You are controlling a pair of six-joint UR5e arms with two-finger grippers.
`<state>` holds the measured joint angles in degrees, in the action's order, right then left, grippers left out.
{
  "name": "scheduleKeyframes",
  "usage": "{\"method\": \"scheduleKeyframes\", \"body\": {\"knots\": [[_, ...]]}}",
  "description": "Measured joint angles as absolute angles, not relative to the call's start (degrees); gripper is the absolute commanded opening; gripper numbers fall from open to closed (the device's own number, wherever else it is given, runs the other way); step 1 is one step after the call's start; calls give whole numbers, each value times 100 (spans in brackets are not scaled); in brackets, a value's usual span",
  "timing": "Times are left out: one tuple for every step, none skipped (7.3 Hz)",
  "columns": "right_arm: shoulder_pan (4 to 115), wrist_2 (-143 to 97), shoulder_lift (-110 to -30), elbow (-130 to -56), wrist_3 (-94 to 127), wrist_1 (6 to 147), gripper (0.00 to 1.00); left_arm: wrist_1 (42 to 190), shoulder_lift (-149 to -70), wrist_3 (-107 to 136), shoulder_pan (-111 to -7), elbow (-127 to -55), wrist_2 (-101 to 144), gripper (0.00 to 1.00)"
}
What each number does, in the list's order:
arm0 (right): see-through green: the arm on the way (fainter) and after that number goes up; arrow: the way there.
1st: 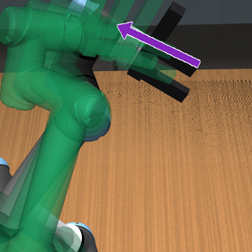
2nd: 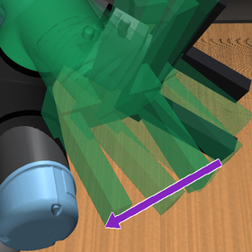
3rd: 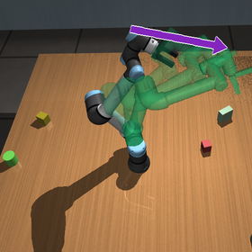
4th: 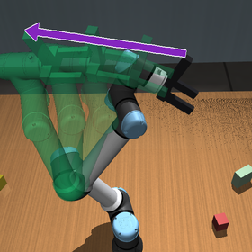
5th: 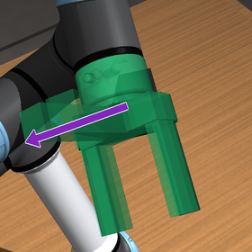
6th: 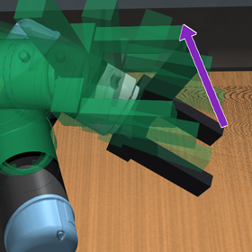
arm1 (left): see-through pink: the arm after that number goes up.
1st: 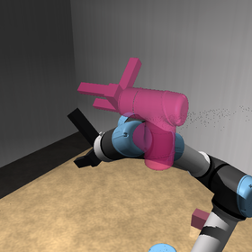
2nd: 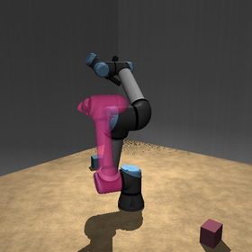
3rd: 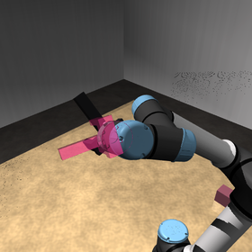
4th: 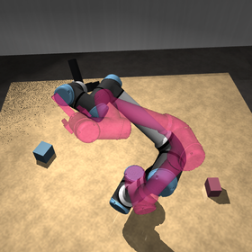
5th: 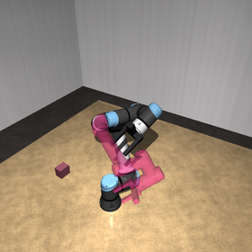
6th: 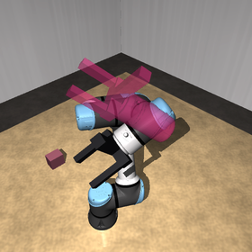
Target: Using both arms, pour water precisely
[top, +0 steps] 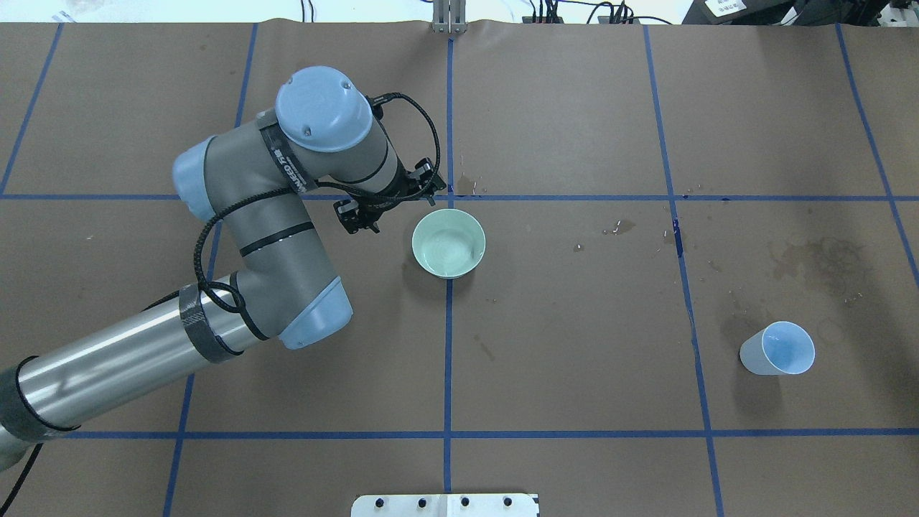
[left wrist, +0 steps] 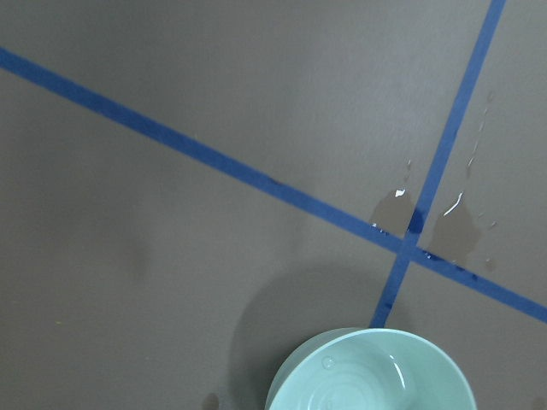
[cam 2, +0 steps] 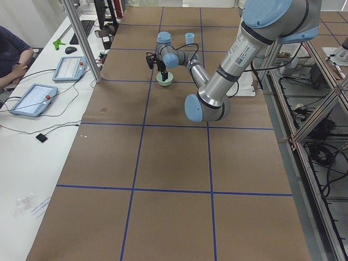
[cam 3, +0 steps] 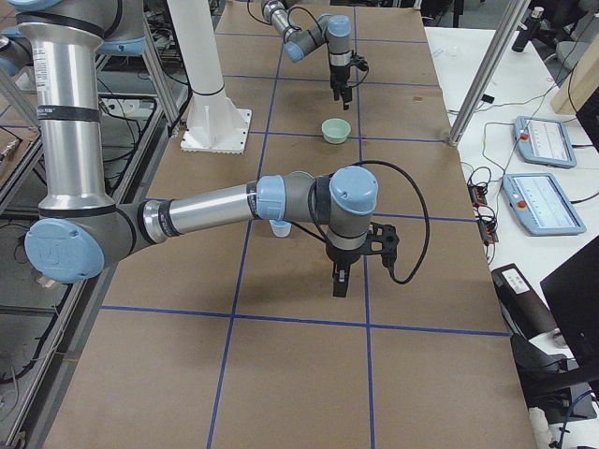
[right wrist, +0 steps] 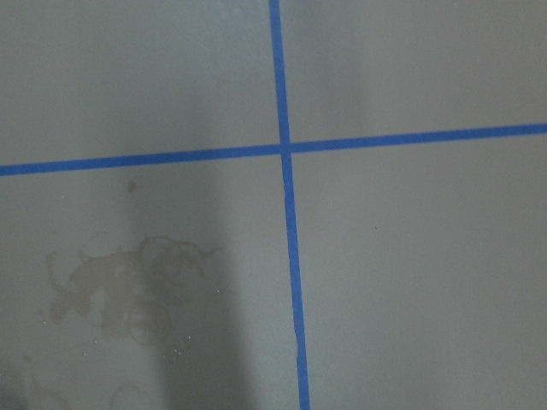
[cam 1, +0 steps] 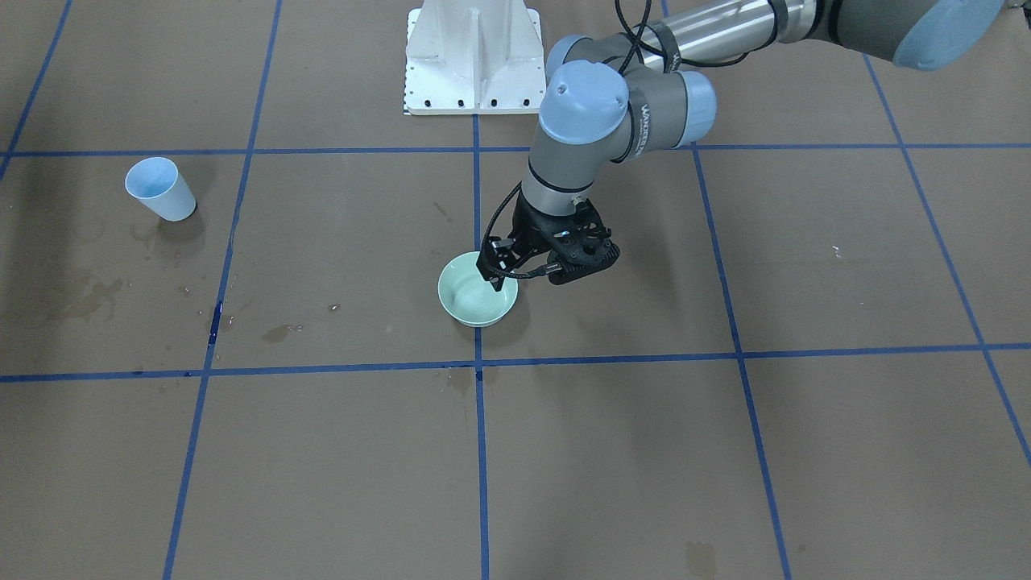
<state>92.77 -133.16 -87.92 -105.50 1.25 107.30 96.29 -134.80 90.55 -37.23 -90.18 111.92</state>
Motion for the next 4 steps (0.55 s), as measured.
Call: {"method": "scheduleKeyframes", "body": {"knots": [[9275,-13327,-8835,-10894,277,10880,99,9273,-13477,8889,-3835,-9288,11246,100],[9255,-13325,-9070,-11457,709,10961,99,9077,-13475,8806,-3905,-9448,11266,100],[9219,-13236,-9505,-12184,1200,10984,100,8997,-13474,8777,-3945,-9520,11271,100],[9193,-13022,-10067,-12949,1488,10977,100,8964,-13468,8767,-3963,-9553,11268,100]]}}
